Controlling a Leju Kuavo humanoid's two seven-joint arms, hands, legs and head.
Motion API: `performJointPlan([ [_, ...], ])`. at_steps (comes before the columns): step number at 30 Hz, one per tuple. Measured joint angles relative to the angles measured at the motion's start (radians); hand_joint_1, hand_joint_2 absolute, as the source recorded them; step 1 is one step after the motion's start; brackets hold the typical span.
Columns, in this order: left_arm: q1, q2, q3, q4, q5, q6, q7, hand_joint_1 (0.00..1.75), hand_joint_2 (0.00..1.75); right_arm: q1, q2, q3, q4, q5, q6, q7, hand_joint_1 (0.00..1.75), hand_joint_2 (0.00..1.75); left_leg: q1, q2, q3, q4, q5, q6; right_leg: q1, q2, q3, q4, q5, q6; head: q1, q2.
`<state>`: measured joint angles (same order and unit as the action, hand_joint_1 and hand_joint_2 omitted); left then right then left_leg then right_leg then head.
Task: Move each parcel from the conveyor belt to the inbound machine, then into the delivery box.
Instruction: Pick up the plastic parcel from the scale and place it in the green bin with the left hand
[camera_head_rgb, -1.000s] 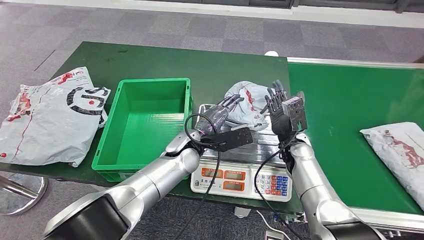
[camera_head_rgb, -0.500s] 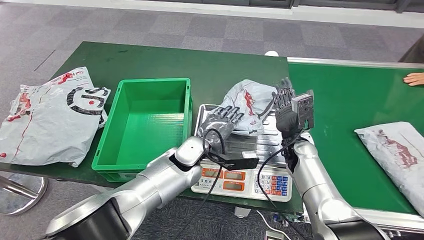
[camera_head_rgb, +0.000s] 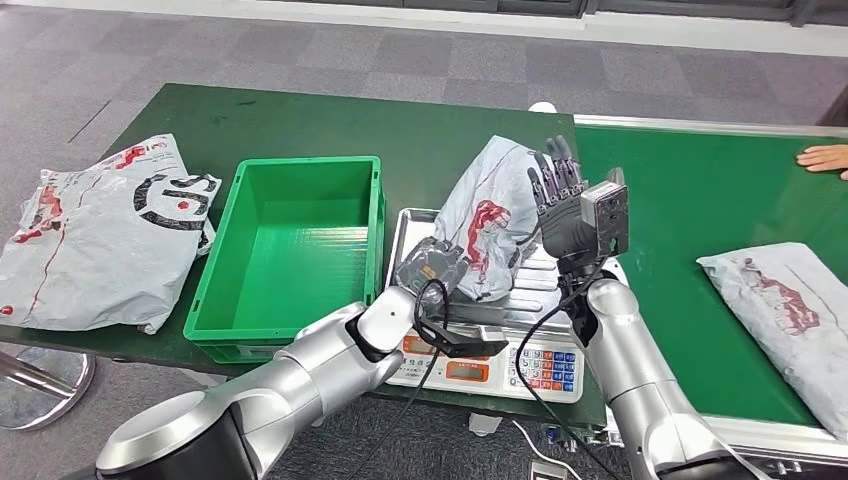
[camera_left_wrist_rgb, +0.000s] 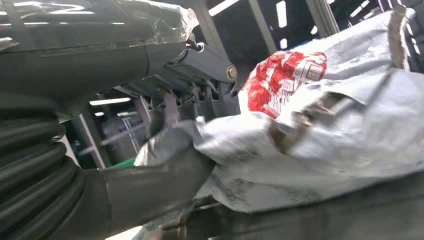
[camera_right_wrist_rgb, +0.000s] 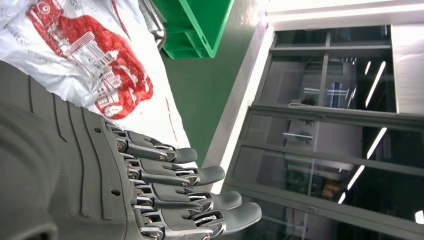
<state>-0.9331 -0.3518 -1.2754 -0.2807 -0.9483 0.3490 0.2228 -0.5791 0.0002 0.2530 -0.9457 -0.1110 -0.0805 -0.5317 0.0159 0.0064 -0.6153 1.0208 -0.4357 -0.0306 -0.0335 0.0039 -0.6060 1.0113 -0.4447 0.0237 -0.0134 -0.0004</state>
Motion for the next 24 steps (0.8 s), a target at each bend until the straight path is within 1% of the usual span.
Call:
performJointPlan([
  [4, -0.001, 0.0, -0.004, 0.01, -0.034, 0.041, 0.044, 1.75, 1.75, -0.003, -0.002, 0.029, -0.013, -0.009, -0.003, 0.001, 0.0, 0.0, 0.0, 0.0, 0.0, 0.0, 0.0, 0.0, 0.0, 0.0, 0.0, 0.0, 0.0, 0.0, 0.0, 0.0],
  [10, -0.001, 0.0, -0.004, 0.023, -0.068, 0.071, 0.082, 1.75, 1.75, -0.025, -0.002, 0.071, -0.022, -0.005, -0.015, 0.014, 0.0, 0.0, 0.0, 0.0, 0.0, 0.0, 0.0, 0.0, 0.0, 0.0, 0.0, 0.0, 0.0, 0.0, 0.0, 0.0],
  [13, -0.002, 0.0, -0.004, 0.031, -0.094, 0.124, 0.109, 1.75, 1.75, -0.035, 0.003, 0.083, -0.022, 0.002, -0.039, 0.008, 0.0, 0.0, 0.0, 0.0, 0.0, 0.0, 0.0, 0.0, 0.0, 0.0, 0.0, 0.0, 0.0, 0.0, 0.0, 0.0],
  [17, -0.018, 0.001, -0.004, 0.039, -0.133, 0.192, 0.136, 1.75, 1.75, -0.008, 0.007, 0.083, -0.051, 0.025, -0.07, 0.009, 0.0, 0.0, 0.0, -0.002, 0.0, 0.0, 0.0, 0.0, 0.0, -0.002, 0.0, 0.0, 0.0, 0.0, 0.0, 0.0],
  [24, -0.05, 0.007, 0.001, 0.047, -0.153, 0.24, 0.141, 1.75, 1.75, 0.03, 0.006, 0.083, -0.091, 0.033, -0.072, 0.011, 0.0, 0.0, 0.0, -0.002, 0.0, 0.0, 0.0, 0.0, 0.0, -0.002, 0.0, 0.0, 0.0, 0.0, 0.0, 0.0],
])
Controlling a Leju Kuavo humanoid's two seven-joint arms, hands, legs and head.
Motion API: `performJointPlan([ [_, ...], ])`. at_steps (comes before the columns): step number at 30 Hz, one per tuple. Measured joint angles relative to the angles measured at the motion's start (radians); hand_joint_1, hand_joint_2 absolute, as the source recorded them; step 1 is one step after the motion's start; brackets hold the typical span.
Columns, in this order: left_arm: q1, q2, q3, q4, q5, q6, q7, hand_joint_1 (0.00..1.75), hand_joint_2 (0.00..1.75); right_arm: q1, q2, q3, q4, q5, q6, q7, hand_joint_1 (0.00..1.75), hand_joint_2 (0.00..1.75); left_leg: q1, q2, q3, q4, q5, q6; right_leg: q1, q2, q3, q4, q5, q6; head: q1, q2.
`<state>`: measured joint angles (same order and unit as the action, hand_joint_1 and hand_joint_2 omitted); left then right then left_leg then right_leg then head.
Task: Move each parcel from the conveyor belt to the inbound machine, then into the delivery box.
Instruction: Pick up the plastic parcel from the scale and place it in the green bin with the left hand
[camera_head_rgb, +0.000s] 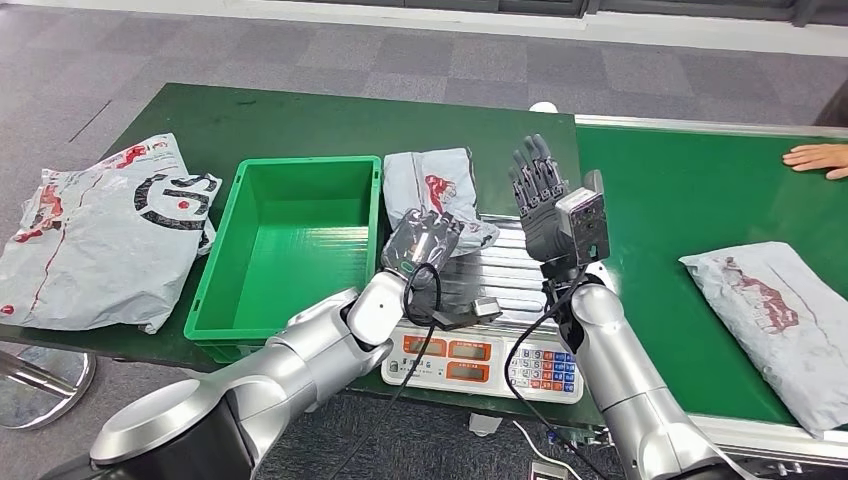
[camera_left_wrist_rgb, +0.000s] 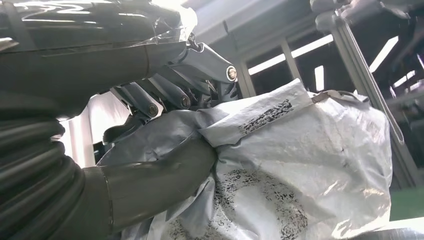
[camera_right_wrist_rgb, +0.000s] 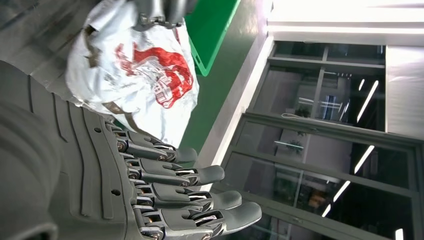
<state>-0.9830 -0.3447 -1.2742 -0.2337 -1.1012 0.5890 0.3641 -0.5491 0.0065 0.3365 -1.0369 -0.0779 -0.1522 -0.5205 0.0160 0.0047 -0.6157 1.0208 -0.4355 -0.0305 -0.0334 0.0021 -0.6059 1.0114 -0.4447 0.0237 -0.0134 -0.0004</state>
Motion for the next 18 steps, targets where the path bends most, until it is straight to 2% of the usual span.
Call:
performJointPlan([
  [5, -0.036, 0.009, 0.035, -0.01, -0.037, 0.091, 0.0, 1.75, 1.75, 0.017, 0.0, 0.0, -0.016, 0.018, -0.007, 0.006, 0.0, 0.0, 0.0, 0.0, 0.0, 0.0, 0.0, 0.0, 0.0, 0.0, 0.0, 0.0, 0.0, 0.0, 0.0, 0.0],
  [9, -0.053, 0.024, 0.101, -0.067, -0.143, 0.105, 0.002, 1.75, 1.75, 0.031, 0.0, -0.004, -0.034, 0.036, -0.015, 0.023, 0.0, 0.0, 0.0, 0.0, 0.0, 0.0, 0.0, 0.0, 0.0, 0.0, 0.0, 0.0, 0.0, 0.0, 0.0, 0.0],
  [14, -0.046, 0.049, 0.258, -0.173, -0.33, 0.106, -0.046, 1.75, 1.75, 0.029, -0.004, -0.014, -0.035, 0.039, -0.019, 0.031, 0.0, 0.0, 0.0, 0.0, 0.0, 0.0, 0.0, 0.0, 0.0, 0.0, 0.0, 0.0, 0.0, 0.0, 0.0, 0.0],
  [18, -0.019, 0.083, 0.397, -0.269, -0.41, 0.106, -0.082, 1.75, 1.75, 0.032, -0.022, -0.02, -0.035, 0.039, -0.017, 0.031, 0.0, 0.0, 0.0, 0.001, 0.0, 0.0, 0.0, 0.0, 0.0, 0.001, 0.0, 0.0, 0.0, 0.0, 0.0, 0.0],
])
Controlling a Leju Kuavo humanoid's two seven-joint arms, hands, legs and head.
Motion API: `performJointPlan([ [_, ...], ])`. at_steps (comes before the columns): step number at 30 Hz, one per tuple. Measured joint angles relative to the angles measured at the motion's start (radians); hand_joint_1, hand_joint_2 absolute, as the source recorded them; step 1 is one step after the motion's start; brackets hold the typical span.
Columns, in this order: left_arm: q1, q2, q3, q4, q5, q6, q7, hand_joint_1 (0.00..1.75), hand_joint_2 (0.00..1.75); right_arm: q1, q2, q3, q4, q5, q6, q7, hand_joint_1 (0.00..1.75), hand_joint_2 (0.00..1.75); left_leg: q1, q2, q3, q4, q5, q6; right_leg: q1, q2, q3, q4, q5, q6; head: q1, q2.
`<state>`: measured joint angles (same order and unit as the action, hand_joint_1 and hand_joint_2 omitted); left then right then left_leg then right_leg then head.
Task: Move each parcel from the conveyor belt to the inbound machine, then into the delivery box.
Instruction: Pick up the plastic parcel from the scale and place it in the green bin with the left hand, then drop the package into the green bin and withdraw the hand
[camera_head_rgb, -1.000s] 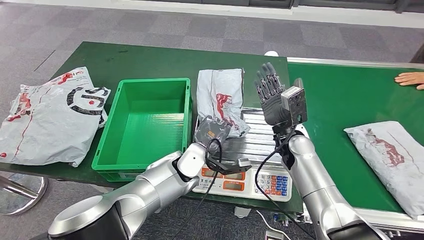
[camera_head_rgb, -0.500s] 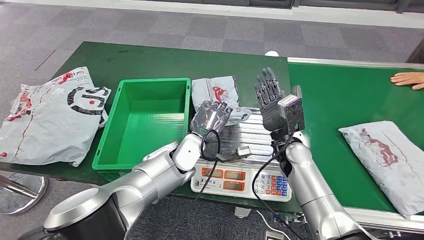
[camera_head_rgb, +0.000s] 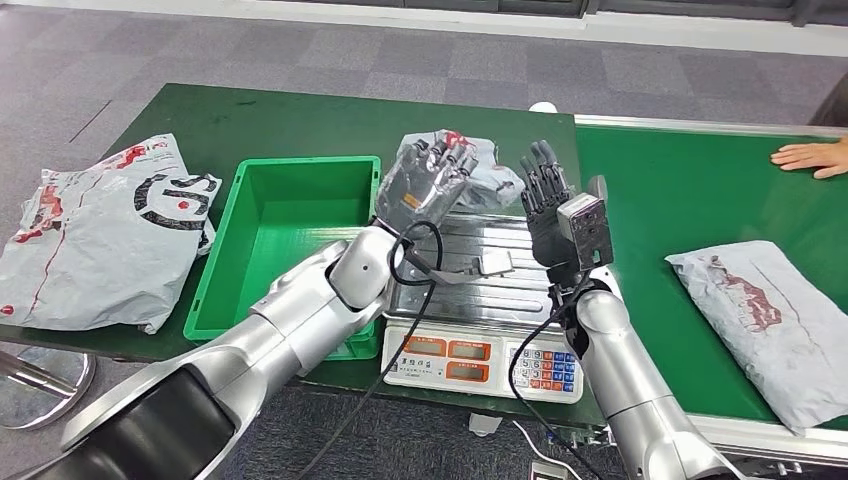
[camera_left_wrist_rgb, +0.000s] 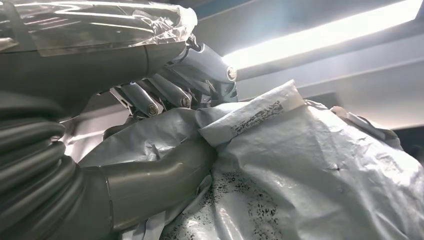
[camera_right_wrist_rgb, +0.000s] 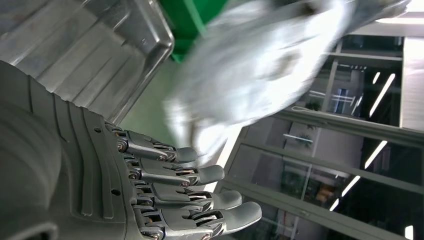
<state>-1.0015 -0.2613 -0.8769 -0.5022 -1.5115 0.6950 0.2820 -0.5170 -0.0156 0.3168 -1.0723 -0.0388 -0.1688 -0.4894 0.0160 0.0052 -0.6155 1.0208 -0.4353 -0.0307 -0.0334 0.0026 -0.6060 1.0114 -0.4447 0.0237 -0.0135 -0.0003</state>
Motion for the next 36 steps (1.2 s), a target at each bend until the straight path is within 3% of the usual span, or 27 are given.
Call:
performJointPlan([
  [8, 0.051, 0.072, 0.227, -0.14, -0.012, 0.0, -0.065, 1.75, 1.75, -0.009, -0.03, -0.025, 0.003, -0.005, 0.001, 0.01, 0.0, 0.0, 0.0, 0.0, 0.0, 0.0, 0.001, 0.0, 0.0, 0.0, 0.0, 0.0, 0.0, 0.0, 0.0, 0.0],
  [18, 0.073, 0.1, 0.307, -0.186, -0.012, 0.0, -0.07, 1.75, 1.75, -0.031, -0.033, -0.038, 0.01, -0.005, -0.004, 0.023, 0.0, 0.0, 0.0, -0.001, -0.001, 0.0, 0.001, 0.0, 0.0, -0.001, 0.0, 0.0, 0.0, 0.0, 0.0, 0.0],
  [22, 0.101, 0.109, 0.388, -0.19, -0.011, 0.0, -0.113, 1.75, 1.75, -0.038, -0.04, -0.043, 0.01, -0.007, -0.01, 0.052, 0.0, 0.0, 0.0, 0.0, 0.0, 0.0, 0.001, 0.0, 0.0, 0.0, 0.0, 0.0, 0.0, 0.0, 0.0, 0.0],
  [29, 0.151, 0.122, 0.538, -0.124, -0.006, 0.0, -0.172, 1.75, 1.75, -0.034, -0.074, -0.079, 0.01, -0.012, 0.006, 0.058, 0.0, 0.0, 0.0, 0.0, 0.0, 0.0, 0.001, 0.0, 0.0, 0.0, 0.0, 0.0, 0.0, 0.0, 0.0, 0.0],
  [36, 0.161, 0.122, 0.585, -0.001, 0.005, -0.026, -0.205, 1.75, 1.75, -0.027, -0.083, -0.104, 0.009, 0.002, 0.011, 0.056, 0.0, 0.0, 0.0, 0.0, 0.0, 0.0, 0.001, 0.0, 0.0, -0.001, 0.0, 0.0, 0.0, 0.0, 0.0, 0.0],
])
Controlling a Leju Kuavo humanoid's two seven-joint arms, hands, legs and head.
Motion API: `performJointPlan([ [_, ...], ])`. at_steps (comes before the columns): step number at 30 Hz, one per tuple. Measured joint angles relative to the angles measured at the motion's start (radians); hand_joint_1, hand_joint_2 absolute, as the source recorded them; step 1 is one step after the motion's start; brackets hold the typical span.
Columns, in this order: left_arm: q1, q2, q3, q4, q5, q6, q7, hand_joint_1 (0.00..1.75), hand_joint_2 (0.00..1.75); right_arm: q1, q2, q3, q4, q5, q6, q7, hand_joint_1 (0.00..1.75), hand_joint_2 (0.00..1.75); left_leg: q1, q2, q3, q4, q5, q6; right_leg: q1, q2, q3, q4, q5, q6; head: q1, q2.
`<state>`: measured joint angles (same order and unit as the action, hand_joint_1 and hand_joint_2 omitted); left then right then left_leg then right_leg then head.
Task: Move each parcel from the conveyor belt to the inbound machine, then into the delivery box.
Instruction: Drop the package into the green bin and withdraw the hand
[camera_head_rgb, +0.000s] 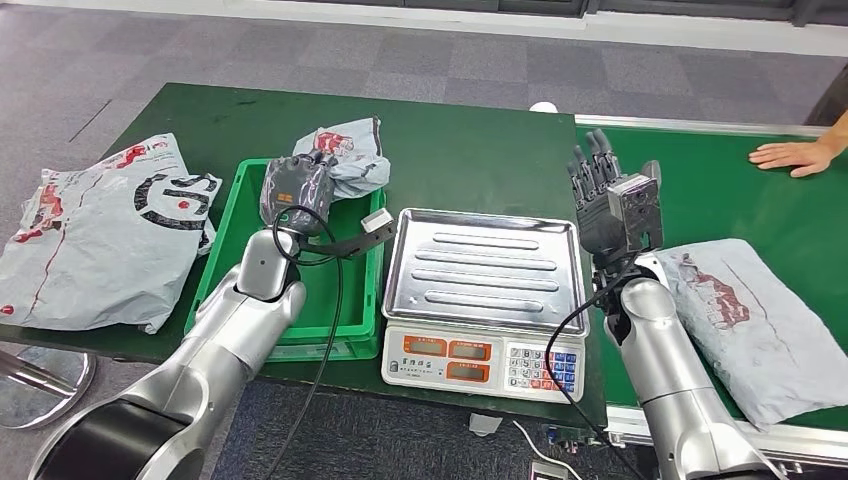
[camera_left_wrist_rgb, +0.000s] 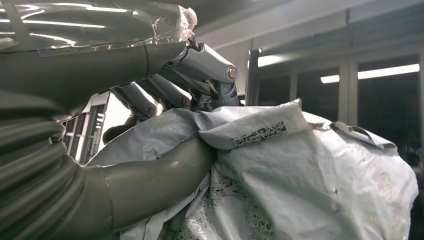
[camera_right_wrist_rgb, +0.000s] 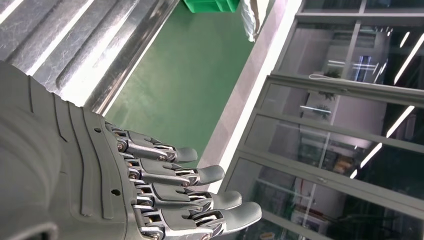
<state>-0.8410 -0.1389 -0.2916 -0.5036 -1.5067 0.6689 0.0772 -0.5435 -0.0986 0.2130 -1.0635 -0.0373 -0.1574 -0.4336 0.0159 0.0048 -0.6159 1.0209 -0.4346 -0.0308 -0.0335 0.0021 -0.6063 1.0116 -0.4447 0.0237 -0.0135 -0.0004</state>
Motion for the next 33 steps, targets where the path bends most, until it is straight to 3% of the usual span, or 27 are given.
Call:
performJointPlan([
  [8, 0.02, 0.005, 0.047, 0.042, 0.082, -0.106, -0.064, 1.75, 1.75, 0.073, -0.016, -0.037, -0.081, 0.036, 0.008, 0.03, 0.0, 0.0, 0.0, 0.0, 0.0, 0.0, 0.0, 0.0, 0.0, 0.0, 0.0, 0.0, 0.0, 0.0, 0.0, 0.0],
  [15, 0.078, 0.051, 0.053, 0.036, 0.033, -0.113, 0.058, 1.75, 1.75, 0.159, -0.023, -0.062, -0.157, 0.083, 0.028, 0.031, 0.0, 0.0, 0.0, 0.0, 0.0, 0.0, -0.001, 0.0, 0.0, 0.001, 0.0, 0.0, 0.0, 0.0, 0.0, 0.0],
  [26, 0.145, 0.105, 0.054, -0.022, -0.015, -0.117, 0.202, 1.75, 1.75, 0.16, -0.048, -0.065, -0.149, 0.088, 0.039, 0.015, 0.0, 0.0, 0.0, 0.0, 0.0, 0.0, 0.0, 0.0, 0.0, 0.0, 0.0, 0.0, 0.0, 0.0, 0.0, 0.0],
  [33, 0.199, 0.127, 0.054, -0.102, -0.018, -0.104, 0.228, 1.75, 1.75, 0.162, -0.048, -0.065, -0.146, 0.1, 0.032, 0.008, 0.0, 0.0, 0.0, 0.0, 0.0, -0.001, -0.001, 0.0, 0.0, 0.0, 0.0, 0.0, -0.001, 0.0, 0.0, 0.0],
])
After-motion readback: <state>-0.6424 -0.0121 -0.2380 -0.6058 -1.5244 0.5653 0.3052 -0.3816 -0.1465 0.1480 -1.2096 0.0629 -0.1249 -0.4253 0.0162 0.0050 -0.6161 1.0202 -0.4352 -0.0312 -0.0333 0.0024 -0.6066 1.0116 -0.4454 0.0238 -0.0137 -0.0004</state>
